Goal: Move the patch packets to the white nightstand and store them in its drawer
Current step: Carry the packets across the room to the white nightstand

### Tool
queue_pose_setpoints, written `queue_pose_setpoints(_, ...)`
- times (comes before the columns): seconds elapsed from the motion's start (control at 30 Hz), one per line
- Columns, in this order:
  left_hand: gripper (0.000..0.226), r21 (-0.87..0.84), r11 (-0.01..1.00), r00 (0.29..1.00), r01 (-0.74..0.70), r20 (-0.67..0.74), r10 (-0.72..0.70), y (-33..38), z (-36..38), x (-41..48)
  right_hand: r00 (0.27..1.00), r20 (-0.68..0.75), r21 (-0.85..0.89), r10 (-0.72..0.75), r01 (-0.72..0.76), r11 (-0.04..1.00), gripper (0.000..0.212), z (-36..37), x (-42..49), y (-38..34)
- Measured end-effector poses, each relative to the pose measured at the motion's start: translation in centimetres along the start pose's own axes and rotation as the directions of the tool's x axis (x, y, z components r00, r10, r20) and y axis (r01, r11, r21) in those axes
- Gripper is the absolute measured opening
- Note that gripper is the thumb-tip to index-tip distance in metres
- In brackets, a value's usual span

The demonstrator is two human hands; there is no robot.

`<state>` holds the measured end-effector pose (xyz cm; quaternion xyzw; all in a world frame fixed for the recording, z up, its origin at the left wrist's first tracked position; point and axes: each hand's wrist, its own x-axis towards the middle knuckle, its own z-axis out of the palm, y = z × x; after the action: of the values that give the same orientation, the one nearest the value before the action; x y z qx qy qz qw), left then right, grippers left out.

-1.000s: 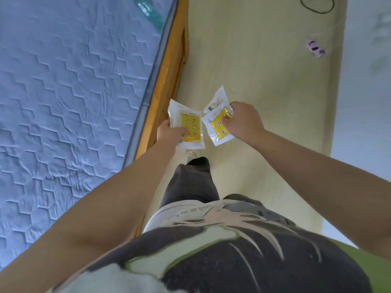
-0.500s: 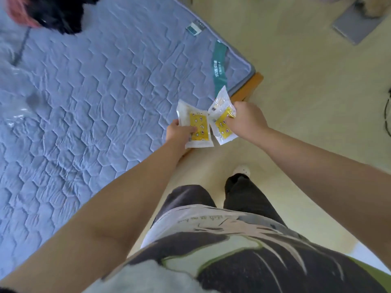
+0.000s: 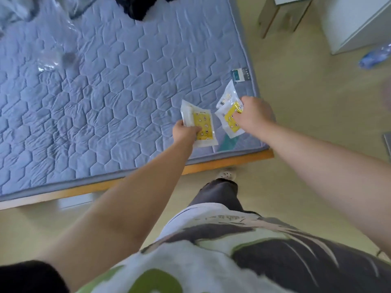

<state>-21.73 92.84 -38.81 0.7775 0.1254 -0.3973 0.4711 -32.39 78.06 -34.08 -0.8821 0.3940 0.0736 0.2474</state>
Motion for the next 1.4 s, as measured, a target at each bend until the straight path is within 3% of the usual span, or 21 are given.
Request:
queue_pose_setpoints(0.4,0.036,-0.155,0.986,0.996,-0.064,-0.071,0.053,14.5,21.8,2.7,0.992,-0.067,-0.075,-0.107,0.102,0.992,0.006,-14.2,17.2,14.1)
queue_pose_setpoints(0.57,0.034,-0.301,0.952,0.987,-0.054,-0.163,0.005,20.9,35.1,4.7,0.986,-0.065,-0.091,-0.152,0.145,0.985,0.029,-21.5,26.8,23.8)
queue_pose_setpoints(0.8,0.030,-0.345,0.939,0.985,-0.009,-0.166,-0.052,30.1,50.2,5.6,0.989,-0.033,-0.036,-0.141,0.140,0.990,0.025,-31.9,38.3,32.9)
queue_pose_setpoints(0.9,0.024,-0.275,0.959,0.983,-0.067,-0.182,0.016,33.7,52.0,6.2,0.991,-0.007,0.048,-0.130,0.131,0.990,0.012,-34.3,42.2,33.8)
queue_pose_setpoints(1.17,0.031,-0.238,0.949,0.956,-0.206,-0.256,0.143,43.7,51.3,11.6,0.971,-0.020,0.098,-0.238,0.239,0.966,0.024,-38.1,52.6,29.2)
queue_pose_setpoints(1.4,0.036,-0.236,0.938,0.958,-0.253,-0.199,0.208,59.7,48.4,24.4,0.968,-0.113,0.094,-0.222,0.233,0.968,0.008,-41.5,69.4,20.9)
